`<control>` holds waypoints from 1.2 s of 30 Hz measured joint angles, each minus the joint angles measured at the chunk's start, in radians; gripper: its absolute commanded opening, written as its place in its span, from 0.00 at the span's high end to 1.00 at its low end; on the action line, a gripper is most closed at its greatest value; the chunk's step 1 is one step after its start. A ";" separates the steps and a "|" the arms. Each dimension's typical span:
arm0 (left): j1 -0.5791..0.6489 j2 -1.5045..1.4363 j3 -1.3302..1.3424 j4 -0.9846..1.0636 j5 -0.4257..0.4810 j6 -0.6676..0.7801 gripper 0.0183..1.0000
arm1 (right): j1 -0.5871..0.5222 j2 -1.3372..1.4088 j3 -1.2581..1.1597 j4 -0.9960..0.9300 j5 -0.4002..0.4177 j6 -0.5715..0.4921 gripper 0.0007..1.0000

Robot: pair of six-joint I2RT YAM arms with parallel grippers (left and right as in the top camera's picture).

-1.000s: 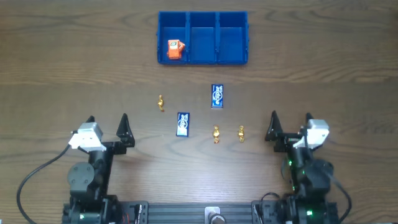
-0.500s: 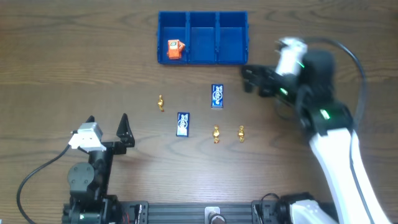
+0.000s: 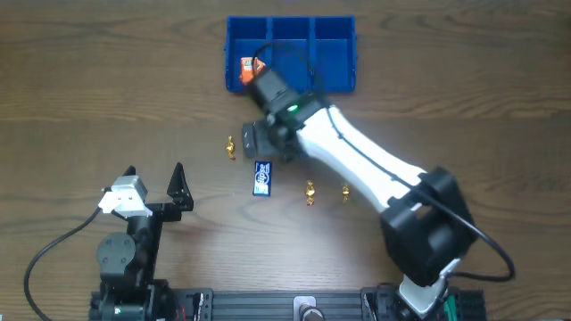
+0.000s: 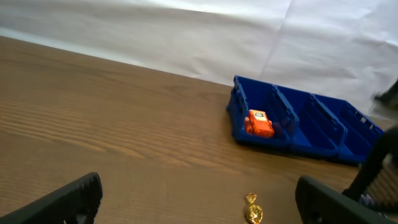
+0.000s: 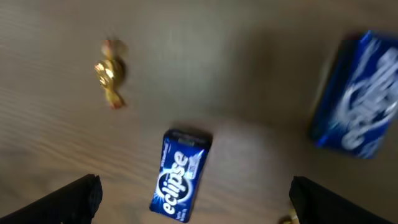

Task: Sort Candies Into Trays

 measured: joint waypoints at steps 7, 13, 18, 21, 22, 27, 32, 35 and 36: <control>0.000 0.000 0.000 0.000 0.000 0.000 0.00 | 0.127 0.117 0.005 -0.017 0.062 0.176 0.00; 0.000 0.000 0.000 0.000 0.000 0.000 0.00 | 0.132 0.181 0.005 -0.027 0.069 0.249 0.14; 0.000 0.000 0.000 0.000 0.000 0.000 0.00 | 0.132 0.181 0.006 -0.028 0.072 0.273 0.27; 0.000 0.000 0.000 0.000 0.000 0.000 0.00 | 0.132 0.182 0.006 -0.028 0.073 0.274 0.32; 0.000 0.000 0.000 0.000 0.000 0.000 0.00 | 0.132 0.182 0.006 -0.028 0.073 0.274 0.33; 0.000 0.000 0.000 0.000 0.000 0.000 0.00 | 0.132 0.182 0.006 -0.022 0.077 0.281 0.50; 0.000 0.000 0.000 0.000 0.000 0.000 0.00 | 0.132 0.182 0.006 -0.016 0.080 0.283 0.50; 0.000 0.000 0.000 0.000 0.000 0.000 0.00 | 0.132 0.188 0.006 -0.014 0.081 0.283 0.50; 0.000 0.000 0.000 0.000 0.000 0.000 0.00 | 0.132 0.195 0.006 -0.010 0.081 0.283 0.50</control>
